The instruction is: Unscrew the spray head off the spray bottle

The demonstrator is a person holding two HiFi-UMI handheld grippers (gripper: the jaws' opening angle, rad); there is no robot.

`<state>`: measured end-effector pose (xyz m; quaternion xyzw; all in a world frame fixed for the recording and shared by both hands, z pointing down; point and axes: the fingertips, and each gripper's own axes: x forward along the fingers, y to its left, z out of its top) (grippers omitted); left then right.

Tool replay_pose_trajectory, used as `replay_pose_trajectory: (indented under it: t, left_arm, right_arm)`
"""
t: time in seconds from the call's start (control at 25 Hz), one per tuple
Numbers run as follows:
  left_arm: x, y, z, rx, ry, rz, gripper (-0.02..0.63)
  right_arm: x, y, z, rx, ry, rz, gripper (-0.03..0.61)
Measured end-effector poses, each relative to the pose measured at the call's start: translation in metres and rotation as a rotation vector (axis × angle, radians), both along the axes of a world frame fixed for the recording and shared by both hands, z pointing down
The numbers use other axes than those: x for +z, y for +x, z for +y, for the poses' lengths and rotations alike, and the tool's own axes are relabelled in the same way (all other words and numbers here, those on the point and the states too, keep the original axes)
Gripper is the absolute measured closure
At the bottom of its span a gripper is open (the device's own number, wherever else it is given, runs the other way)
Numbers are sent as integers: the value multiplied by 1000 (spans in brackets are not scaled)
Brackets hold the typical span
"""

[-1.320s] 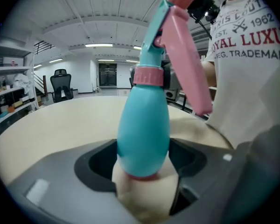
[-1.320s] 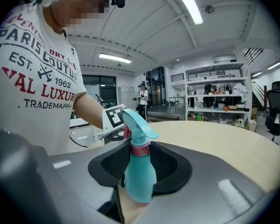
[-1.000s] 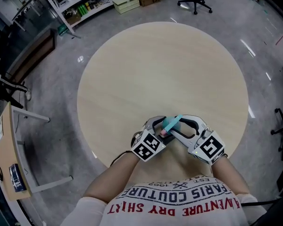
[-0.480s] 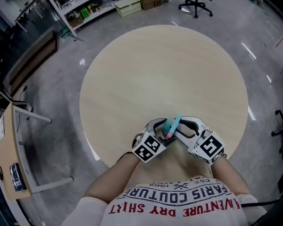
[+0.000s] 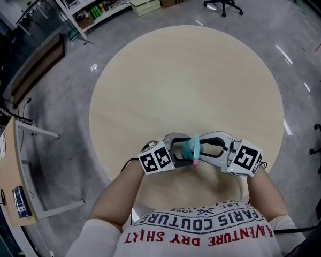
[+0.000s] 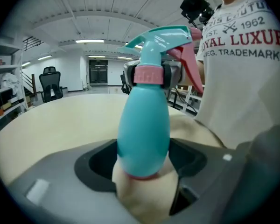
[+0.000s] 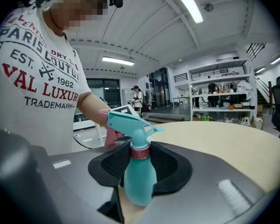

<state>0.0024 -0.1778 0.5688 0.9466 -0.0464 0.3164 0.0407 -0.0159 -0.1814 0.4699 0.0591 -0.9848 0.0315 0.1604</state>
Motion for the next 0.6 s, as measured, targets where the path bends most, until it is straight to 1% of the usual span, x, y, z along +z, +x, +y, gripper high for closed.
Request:
replay_pose_trajectory:
  t: [0.12,0.24,0.28,0.36,0.4,0.48,0.6]
  left_arm:
    - [0,-1,-5,-97,6,23,273]
    - [1,-5,-13,-261,-18,52,273]
    - [2,-6,-16,-314,-21,58,273]
    - [3,-10,-18,-398,-6,56,273]
    - [3,-11,-19,-434,7,49,273]
    - [3,-9,-21,-502,30,38,273]
    - [2,-4,-24,-598,39,34,273]
  right_arm:
    - [-1,3,-3,86,-41,-28,428]
    - [0,17,-6,163,-63,-58,394]
    - [1,21,-6,184,-69,-59,393]
    - [-1,25,-2,217,-82,-69,386]
    - [-4,25,0,233,-86,-80,368]
    - [-11,22,5,270,-72,-90,316]
    - [-11,13,5,354,-18,-62,314]
